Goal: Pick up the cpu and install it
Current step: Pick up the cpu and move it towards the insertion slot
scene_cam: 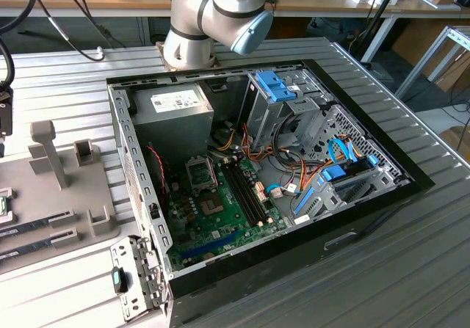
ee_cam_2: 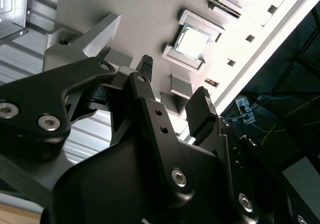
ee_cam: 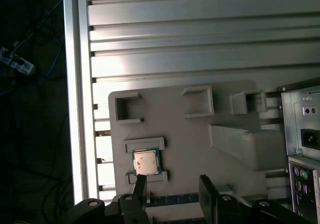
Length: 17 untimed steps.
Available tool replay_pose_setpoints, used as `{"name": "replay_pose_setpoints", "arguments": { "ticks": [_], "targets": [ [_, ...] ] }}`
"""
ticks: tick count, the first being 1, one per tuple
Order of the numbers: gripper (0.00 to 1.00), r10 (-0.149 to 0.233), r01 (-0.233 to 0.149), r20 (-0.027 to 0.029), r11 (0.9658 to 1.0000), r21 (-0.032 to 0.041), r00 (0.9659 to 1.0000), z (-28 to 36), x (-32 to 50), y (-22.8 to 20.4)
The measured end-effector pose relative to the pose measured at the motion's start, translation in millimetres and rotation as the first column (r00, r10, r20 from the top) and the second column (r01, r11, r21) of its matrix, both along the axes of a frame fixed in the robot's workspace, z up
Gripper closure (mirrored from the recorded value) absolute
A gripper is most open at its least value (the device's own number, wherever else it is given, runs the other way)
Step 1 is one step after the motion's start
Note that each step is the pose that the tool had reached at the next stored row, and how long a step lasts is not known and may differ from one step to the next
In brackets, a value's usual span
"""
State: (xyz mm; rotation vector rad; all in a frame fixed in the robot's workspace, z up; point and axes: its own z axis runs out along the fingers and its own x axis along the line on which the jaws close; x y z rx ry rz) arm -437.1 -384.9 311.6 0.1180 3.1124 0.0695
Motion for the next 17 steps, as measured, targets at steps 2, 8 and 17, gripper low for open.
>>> {"name": "replay_pose_setpoints", "arguments": {
  "ticks": [2,8,17],
  "targets": [
    [0.46,0.000,0.000,-0.0001,1.0000,-0.0001,1.0000,-0.5,0.0,0.0],
    [0.46,0.000,0.000,0.0000,1.0000,0.0000,1.0000,-2.6,-0.3,0.0],
    [0.46,0.000,0.000,0.0000,1.0000,-0.0001,1.0000,-5.3,-0.6,0.0]
  ]
}}
